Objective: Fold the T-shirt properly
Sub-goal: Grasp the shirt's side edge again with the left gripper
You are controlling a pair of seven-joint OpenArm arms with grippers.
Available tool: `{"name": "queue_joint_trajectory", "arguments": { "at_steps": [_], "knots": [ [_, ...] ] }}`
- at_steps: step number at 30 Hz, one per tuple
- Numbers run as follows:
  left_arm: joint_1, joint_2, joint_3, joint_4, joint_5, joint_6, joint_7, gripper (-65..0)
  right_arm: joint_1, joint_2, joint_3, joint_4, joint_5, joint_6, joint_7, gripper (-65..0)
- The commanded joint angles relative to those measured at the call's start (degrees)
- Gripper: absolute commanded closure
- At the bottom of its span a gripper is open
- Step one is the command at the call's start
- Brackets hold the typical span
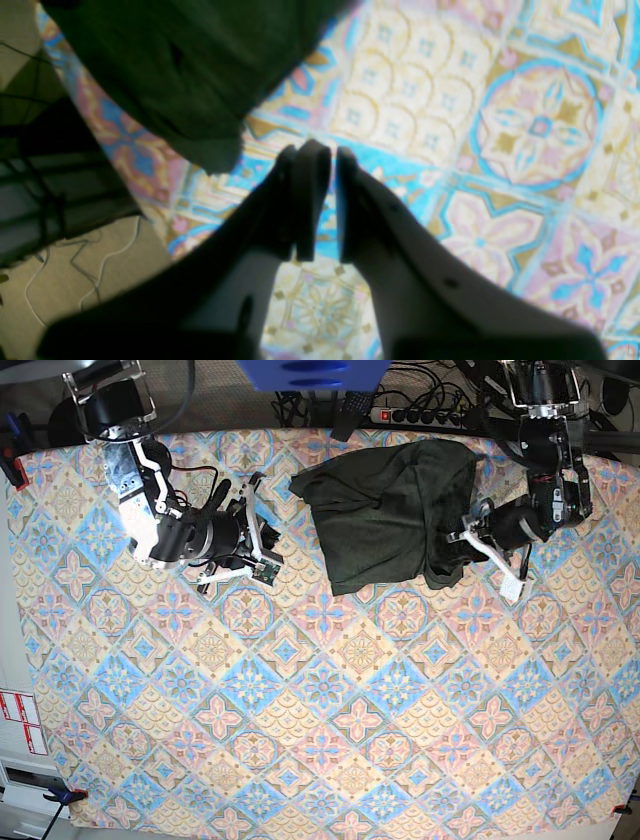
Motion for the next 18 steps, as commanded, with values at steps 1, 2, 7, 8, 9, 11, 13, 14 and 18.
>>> {"name": "queue_joint_trajectory", "arguments": {
  "at_steps": [1,2,7,8,9,11,13,14,18],
  "knots": [
    [-2.36,1.0,0.41,0.81,-0.89,-0.31,-1.05,-10.9,0.72,0.48,0.28,1.09,0.49,0.14,0.69,-6.0],
    [-3.24,1.61,0.41,0.37,-0.53,-0.31,-1.05,-11.0,0.72,0.48,0.28,1.09,0.49,0.14,0.69,-6.0],
    [-8.69,4.6,0.41,-7.45,4.74,-0.31,-1.05,-10.9,0.63,0.48,0.19,1.09,0.49,0.14,0.69,-6.0],
    [-9.48,4.86,0.32,-9.04,5.88,-0.31,-1.14,-10.9,0.63,0.48,0.19,1.09,0.49,0.14,0.69,-6.0],
    [-9.92,4.86,0.32,-10.27,7.29,-0.31,-1.41,-10.9,0.63,0.48,0.19,1.18,0.49,0.14,0.69,-6.0],
    [-9.84,4.86,0.32,-10.97,9.75,-0.22,-4.31,-10.9,0.63,0.48,0.19,1.18,0.49,0.14,0.69,-6.0],
    [-9.57,4.78,0.32,-10.97,11.77,-0.22,-5.89,-10.9,0.54,0.48,0.19,1.18,0.49,0.14,0.69,-6.0],
    [-9.13,4.69,0.24,-11.06,12.65,-0.22,-6.33,-10.9,0.54,0.48,0.19,1.18,0.49,0.14,0.69,-6.0],
    [-8.08,4.6,-2.05,-11.23,18.28,-0.22,-6.59,-10.9,0.54,0.48,0.19,1.18,0.49,0.14,0.69,-6.0]
  ]
}}
